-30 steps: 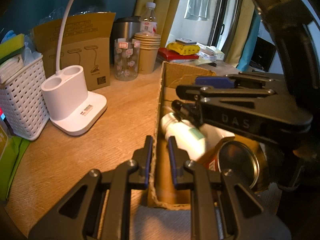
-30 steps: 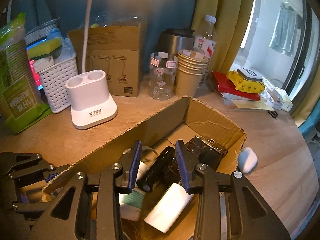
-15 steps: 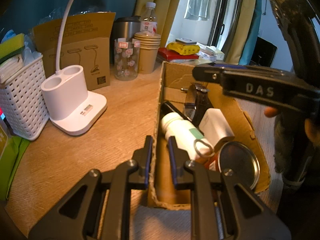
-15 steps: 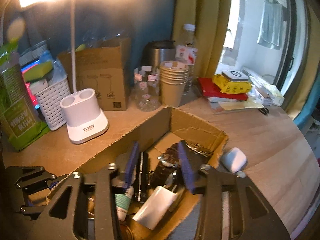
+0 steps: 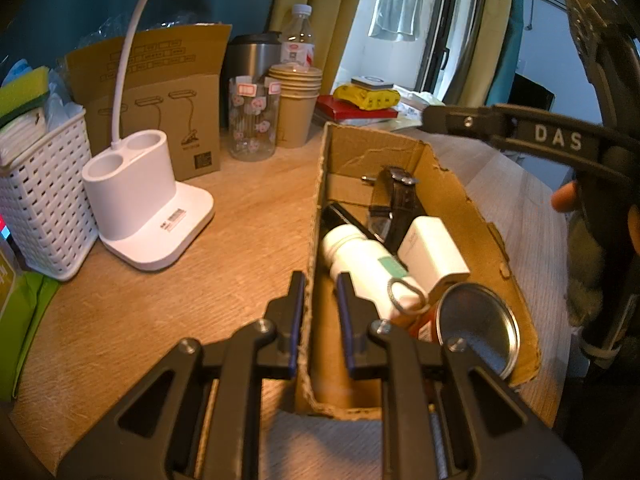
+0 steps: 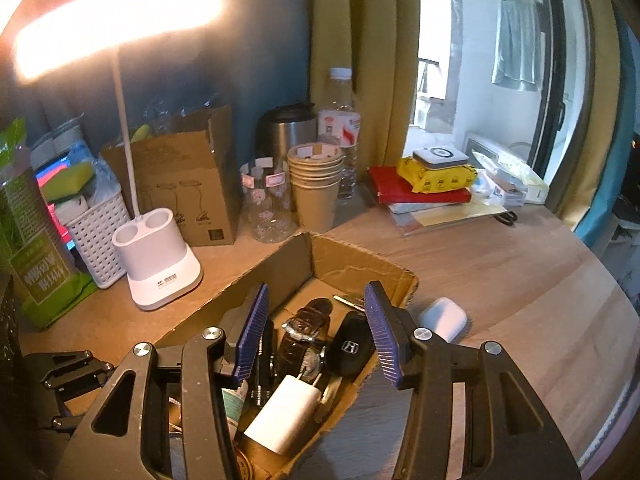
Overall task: Organize rigid objects
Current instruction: 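Move the right gripper to the white earbud case and grasp it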
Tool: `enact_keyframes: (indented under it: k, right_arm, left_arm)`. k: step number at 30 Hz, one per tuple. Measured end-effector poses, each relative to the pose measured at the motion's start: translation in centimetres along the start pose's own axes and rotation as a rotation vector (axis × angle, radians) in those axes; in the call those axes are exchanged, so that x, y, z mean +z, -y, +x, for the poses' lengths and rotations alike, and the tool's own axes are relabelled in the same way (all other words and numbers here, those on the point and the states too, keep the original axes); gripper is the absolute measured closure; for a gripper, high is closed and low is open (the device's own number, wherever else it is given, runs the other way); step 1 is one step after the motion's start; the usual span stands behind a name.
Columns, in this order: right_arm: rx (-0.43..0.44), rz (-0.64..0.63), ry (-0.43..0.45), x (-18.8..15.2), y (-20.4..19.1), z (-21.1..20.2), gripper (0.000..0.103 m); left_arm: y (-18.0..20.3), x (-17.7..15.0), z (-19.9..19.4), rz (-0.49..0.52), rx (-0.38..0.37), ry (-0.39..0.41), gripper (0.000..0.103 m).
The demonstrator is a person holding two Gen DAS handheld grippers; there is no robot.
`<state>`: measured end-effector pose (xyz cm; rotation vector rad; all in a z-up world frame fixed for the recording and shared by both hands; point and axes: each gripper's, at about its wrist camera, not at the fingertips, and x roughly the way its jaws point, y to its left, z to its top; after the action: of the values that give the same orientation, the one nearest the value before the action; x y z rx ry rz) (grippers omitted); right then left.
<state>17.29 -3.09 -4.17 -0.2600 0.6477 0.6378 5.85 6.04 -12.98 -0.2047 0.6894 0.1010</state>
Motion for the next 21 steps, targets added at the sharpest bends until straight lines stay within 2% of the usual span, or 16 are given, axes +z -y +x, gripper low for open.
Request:
enact_keyframes:
  k: [21]
  right_arm:
    - [-0.092,0.101,0.020,-0.3,4.8,-0.9,0.051]
  left_arm:
    - [0.0,0.0,0.0,-0.001,0.000,-0.001,0.086]
